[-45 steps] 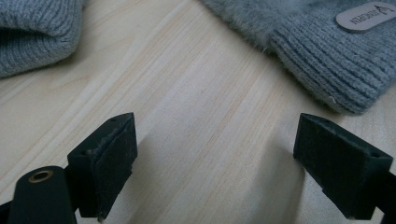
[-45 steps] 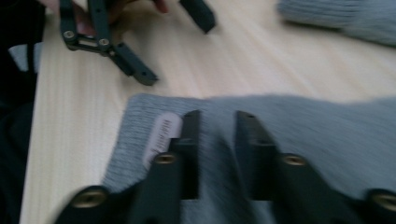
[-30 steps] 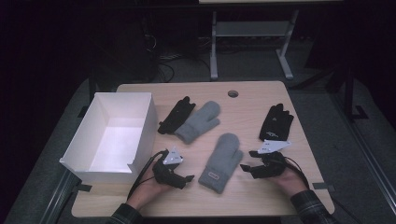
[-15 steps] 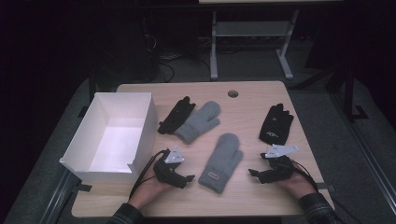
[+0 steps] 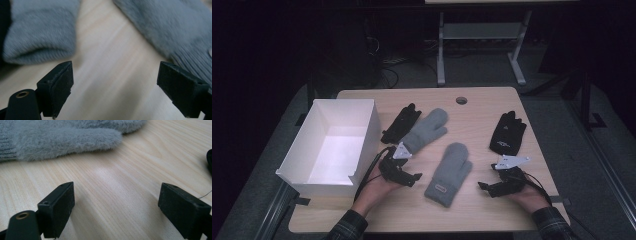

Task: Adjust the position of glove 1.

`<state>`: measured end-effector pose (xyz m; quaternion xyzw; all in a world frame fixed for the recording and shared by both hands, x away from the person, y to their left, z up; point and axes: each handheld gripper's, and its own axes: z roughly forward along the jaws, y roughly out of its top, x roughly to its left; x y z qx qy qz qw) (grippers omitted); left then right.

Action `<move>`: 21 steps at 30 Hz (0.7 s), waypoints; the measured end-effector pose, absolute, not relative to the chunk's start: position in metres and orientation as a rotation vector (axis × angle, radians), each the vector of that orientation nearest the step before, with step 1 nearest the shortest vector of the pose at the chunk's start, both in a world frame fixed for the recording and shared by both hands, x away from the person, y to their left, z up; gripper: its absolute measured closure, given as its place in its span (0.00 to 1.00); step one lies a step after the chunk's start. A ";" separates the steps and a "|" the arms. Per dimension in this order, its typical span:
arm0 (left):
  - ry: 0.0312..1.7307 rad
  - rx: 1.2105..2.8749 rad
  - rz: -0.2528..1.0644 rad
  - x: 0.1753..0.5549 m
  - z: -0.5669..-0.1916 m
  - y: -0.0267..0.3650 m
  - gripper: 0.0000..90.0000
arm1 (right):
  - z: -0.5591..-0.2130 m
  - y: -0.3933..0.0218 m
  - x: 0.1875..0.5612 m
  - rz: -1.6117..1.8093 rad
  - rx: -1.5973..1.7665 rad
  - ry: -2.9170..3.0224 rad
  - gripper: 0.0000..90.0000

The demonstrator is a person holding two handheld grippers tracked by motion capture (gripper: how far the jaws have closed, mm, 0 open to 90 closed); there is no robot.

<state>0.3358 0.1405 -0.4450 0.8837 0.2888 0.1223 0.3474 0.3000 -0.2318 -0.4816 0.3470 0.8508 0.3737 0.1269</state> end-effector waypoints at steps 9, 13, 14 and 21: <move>0.746 2.269 0.316 0.370 -0.429 0.127 0.15 | -0.482 -0.231 0.300 1.087 1.014 2.472 0.15; 0.772 2.243 0.326 0.390 -0.423 0.124 0.16 | -0.482 -0.231 0.300 1.087 1.014 2.472 0.15; 0.777 2.241 0.330 0.394 -0.422 0.123 0.16 | -0.482 -0.231 0.300 1.087 1.015 2.472 0.15; 0.786 2.227 0.354 0.429 -0.418 0.114 0.17 | -0.482 -0.231 0.300 1.085 1.020 2.468 0.15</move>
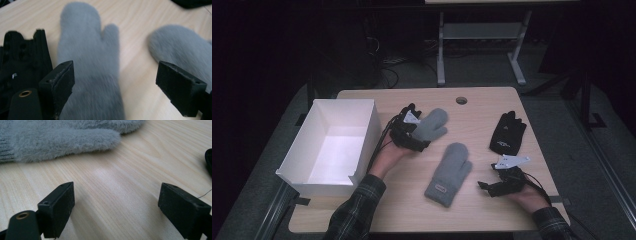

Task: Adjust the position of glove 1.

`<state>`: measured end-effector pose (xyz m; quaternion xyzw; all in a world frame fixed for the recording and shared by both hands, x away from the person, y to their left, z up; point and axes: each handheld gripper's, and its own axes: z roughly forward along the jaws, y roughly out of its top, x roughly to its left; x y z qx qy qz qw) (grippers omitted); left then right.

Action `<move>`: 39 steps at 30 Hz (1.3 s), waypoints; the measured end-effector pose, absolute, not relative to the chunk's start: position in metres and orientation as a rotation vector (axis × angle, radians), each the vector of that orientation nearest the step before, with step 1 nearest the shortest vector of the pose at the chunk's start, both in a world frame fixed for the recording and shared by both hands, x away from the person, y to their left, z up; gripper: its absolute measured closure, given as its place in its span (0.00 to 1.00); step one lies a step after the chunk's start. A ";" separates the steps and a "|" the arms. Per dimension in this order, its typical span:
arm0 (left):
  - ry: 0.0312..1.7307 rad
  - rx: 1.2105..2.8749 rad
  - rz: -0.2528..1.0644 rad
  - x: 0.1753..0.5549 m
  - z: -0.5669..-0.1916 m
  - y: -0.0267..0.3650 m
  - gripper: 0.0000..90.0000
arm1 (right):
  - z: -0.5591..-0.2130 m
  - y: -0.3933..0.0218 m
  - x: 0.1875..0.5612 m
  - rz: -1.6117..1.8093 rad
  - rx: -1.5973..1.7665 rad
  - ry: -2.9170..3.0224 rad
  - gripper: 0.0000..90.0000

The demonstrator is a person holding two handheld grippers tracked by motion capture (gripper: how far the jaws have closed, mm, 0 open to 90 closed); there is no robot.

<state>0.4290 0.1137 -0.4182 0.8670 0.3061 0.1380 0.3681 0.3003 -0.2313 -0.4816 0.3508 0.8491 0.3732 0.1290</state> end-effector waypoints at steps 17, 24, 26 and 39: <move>0.820 2.280 0.333 0.490 -0.441 0.100 0.30 | -0.482 -0.231 0.300 1.085 1.021 2.468 0.15; 0.821 2.308 0.327 0.493 -0.446 0.096 0.49 | -0.482 -0.231 0.300 1.084 1.021 2.468 0.15; 0.815 2.329 0.321 0.494 -0.447 0.097 0.57 | -0.482 -0.231 0.300 1.085 1.020 2.468 0.15; 0.854 2.314 0.277 0.491 -0.439 0.097 0.91 | -0.482 -0.231 0.300 1.085 1.021 2.468 0.15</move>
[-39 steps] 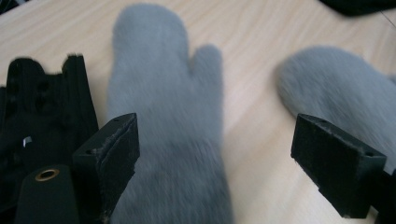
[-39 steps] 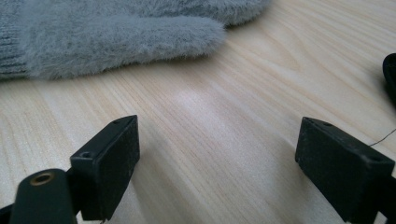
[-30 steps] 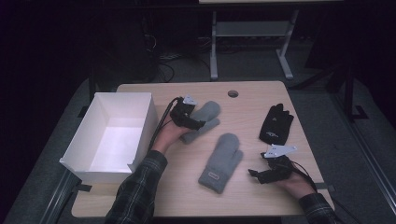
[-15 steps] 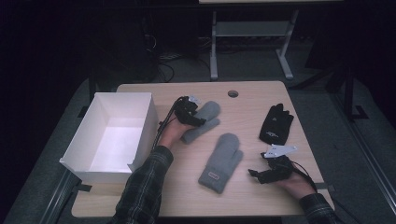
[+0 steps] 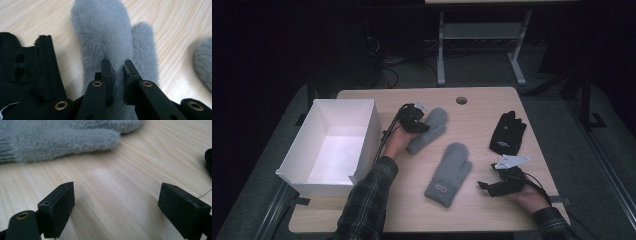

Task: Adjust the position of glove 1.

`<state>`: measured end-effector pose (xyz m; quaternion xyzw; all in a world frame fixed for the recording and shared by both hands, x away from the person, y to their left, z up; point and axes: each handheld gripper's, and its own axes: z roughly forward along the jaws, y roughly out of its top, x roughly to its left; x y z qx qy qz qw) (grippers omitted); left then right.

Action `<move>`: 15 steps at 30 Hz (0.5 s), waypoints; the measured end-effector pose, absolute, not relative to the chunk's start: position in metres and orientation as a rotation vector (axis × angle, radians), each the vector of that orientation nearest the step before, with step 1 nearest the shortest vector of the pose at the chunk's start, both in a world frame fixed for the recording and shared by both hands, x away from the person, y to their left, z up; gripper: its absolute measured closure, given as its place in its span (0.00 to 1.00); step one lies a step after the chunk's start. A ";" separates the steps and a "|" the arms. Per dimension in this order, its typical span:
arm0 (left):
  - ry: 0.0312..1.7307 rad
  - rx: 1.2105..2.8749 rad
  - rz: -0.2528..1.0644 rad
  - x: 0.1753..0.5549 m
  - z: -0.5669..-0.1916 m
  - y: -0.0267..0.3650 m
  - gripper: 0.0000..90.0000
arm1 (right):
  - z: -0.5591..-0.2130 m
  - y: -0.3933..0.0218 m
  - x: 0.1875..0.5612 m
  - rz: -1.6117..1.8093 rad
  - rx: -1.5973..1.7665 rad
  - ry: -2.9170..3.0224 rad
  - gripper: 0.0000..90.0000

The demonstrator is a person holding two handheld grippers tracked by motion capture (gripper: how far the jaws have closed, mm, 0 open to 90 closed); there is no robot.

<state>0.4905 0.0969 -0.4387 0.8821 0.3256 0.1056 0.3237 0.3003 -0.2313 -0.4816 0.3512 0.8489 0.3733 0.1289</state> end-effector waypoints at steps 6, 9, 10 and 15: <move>0.846 2.293 0.250 0.479 -0.419 0.098 0.92 | -0.482 -0.231 0.300 1.087 1.023 2.468 0.15; 0.830 2.284 0.242 0.471 -0.411 0.097 0.92 | -0.482 -0.231 0.300 1.085 1.021 2.468 0.15; 0.817 2.276 0.229 0.464 -0.403 0.096 0.92 | -0.482 -0.231 0.300 1.086 1.023 2.468 0.15; 0.803 2.281 0.191 0.442 -0.384 0.093 0.92 | -0.482 -0.231 0.300 1.087 1.023 2.468 0.15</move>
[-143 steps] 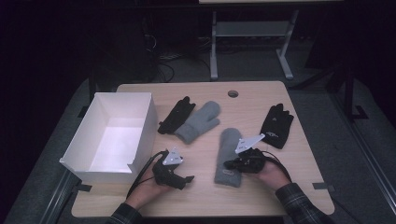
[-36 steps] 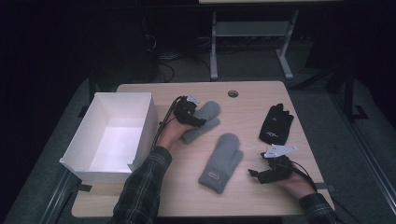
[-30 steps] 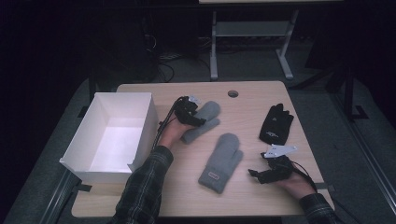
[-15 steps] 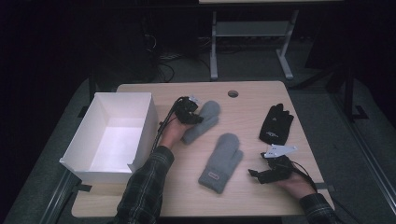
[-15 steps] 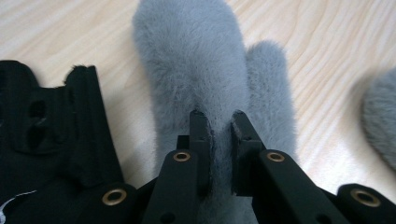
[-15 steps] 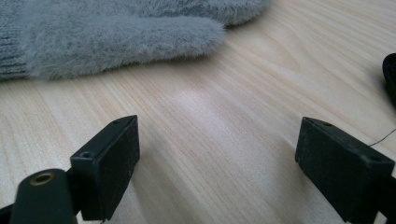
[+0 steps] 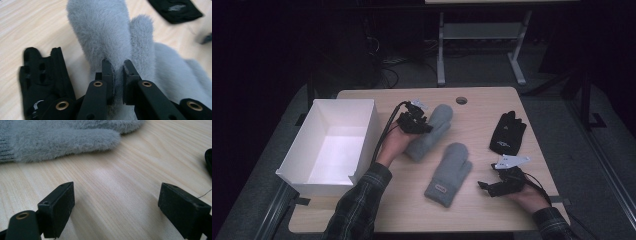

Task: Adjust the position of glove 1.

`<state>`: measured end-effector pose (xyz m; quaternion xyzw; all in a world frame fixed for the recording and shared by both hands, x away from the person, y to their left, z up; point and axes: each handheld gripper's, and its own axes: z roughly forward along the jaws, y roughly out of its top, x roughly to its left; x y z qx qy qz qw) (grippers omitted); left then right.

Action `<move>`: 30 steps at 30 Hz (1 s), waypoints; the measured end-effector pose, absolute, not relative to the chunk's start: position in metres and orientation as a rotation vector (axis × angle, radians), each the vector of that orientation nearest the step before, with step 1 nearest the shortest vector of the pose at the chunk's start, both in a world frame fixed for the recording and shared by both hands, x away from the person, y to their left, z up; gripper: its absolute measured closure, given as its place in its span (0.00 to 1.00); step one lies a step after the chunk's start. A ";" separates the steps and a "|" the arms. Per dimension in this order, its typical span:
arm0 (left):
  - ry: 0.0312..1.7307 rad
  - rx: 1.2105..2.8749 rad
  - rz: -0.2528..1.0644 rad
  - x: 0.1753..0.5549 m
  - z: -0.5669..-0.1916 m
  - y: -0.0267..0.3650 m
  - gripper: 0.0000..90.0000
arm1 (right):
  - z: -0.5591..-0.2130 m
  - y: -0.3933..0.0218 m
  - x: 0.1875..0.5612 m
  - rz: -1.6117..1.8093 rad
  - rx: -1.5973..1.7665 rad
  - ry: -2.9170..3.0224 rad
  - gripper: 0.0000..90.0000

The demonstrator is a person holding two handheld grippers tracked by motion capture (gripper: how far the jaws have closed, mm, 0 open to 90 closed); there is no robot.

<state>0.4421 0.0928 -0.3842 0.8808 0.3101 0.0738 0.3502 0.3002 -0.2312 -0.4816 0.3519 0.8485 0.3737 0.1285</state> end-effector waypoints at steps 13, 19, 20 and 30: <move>0.712 2.264 0.183 0.404 -0.361 0.093 0.92 | -0.482 -0.231 0.300 1.084 1.017 2.466 0.15; 0.710 2.235 0.203 0.403 -0.347 0.096 0.92 | -0.482 -0.231 0.301 1.081 1.016 2.466 0.15; 0.709 2.233 0.209 0.404 -0.344 0.096 0.92 | -0.482 -0.231 0.301 1.080 1.013 2.467 0.15; 0.698 2.217 0.297 0.403 -0.302 0.102 0.92 | -0.482 -0.231 0.301 1.084 1.014 2.465 0.15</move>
